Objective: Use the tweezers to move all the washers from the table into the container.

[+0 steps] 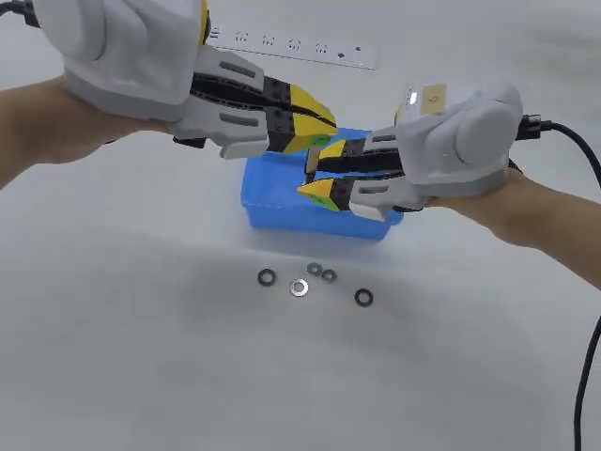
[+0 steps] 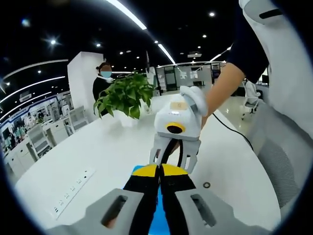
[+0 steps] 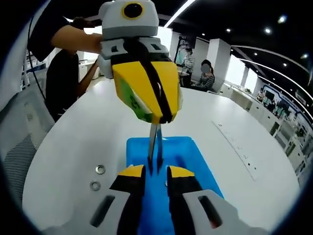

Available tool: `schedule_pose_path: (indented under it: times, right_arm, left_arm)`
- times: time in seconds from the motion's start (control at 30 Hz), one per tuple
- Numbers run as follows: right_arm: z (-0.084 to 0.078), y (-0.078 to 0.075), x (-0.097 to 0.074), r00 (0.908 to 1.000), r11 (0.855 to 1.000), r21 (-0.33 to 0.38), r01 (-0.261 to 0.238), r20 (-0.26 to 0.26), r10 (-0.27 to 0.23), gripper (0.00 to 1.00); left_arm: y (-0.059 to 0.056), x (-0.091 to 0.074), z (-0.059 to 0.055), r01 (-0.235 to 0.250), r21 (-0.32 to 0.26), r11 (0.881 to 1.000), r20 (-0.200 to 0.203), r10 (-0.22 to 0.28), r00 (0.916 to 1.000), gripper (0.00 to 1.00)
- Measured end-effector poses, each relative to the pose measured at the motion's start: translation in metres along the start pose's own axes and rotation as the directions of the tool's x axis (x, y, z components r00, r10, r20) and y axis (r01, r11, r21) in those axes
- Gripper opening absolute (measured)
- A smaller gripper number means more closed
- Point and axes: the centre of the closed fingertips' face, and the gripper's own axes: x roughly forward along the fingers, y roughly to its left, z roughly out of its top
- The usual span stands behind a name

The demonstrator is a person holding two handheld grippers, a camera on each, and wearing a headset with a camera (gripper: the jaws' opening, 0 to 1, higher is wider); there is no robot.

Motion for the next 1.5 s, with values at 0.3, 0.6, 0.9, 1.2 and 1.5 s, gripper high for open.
schedule_pose_path:
  times: [0.3, 0.6, 0.9, 1.2, 1.5]
  right_arm:
    - [0.009, 0.001, -0.016, 0.9976, 0.995, 0.089, 0.045, 0.049, -0.050, 0.26]
    - [0.018, 0.017, -0.048, 0.9897, 0.987, 0.133, 0.093, 0.097, -0.106, 0.39]
    - [0.012, 0.050, -0.069, 0.9910, 0.988, 0.113, 0.101, 0.077, -0.110, 0.52]
    - [-0.014, 0.088, -0.085, 0.9935, 0.988, 0.111, 0.111, 0.011, -0.113, 0.73]
    - [-0.065, 0.118, -0.096, 0.9759, 0.993, 0.051, 0.109, -0.195, -0.097, 0.90]
  left_arm:
    - [-0.004, -0.018, 0.018, -0.052, 0.017, 0.998, 0.016, 0.052, 0.9985, 0.04]
    - [-0.023, -0.040, 0.029, -0.096, 0.018, 0.995, 0.028, 0.096, 0.9950, 0.04]
    - [-0.047, -0.051, 0.031, -0.117, -0.005, 0.993, 0.035, 0.118, 0.9924, 0.04]
    - [-0.076, -0.050, 0.026, -0.122, -0.017, 0.992, 0.040, 0.122, 0.9917, 0.04]
    - [-0.104, -0.033, 0.009, -0.103, -0.074, 0.992, 0.030, 0.106, 0.9939, 0.04]
